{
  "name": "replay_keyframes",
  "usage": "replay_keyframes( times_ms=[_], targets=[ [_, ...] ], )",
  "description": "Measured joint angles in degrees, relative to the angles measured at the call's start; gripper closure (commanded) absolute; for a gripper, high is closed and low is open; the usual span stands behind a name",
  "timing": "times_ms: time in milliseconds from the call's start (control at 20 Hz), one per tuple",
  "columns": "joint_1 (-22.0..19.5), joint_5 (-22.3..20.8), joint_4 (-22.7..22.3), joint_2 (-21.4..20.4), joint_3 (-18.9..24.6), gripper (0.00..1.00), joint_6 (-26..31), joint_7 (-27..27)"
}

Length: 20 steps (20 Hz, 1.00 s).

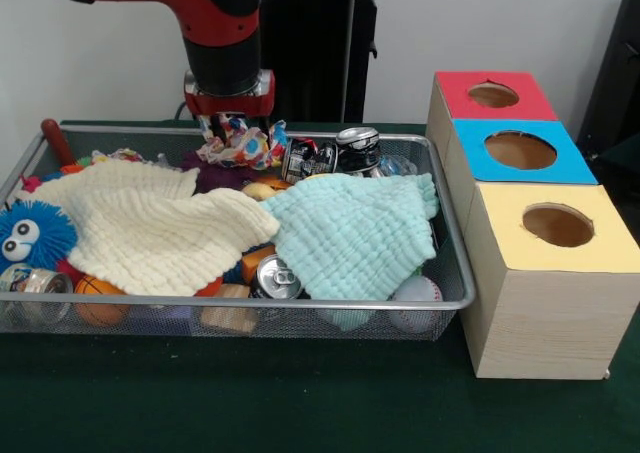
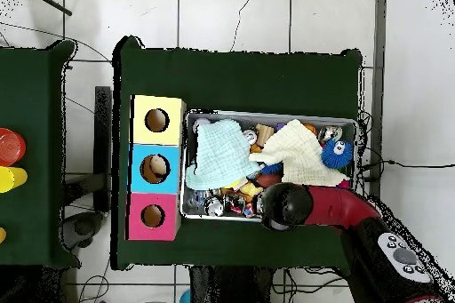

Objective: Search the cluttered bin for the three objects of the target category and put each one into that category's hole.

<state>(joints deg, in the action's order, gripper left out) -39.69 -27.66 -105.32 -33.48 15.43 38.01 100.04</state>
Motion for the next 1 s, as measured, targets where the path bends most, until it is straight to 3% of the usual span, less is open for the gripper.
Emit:
replay_keyframes(
  times_ms=[150, 200, 1000],
  targets=[
    [-0.02, 0.08, 0.66, 0.18, -0.01, 0.0, 1.4, 0.0],
    [-0.02, 0.07, 0.96, 0.25, 0.0, 1.0, 1.82, 0.0],
    [-1.1, -0.03, 0.86, 0.25, 0.72, 1.0, 1.16, 0.0]
  ],
)
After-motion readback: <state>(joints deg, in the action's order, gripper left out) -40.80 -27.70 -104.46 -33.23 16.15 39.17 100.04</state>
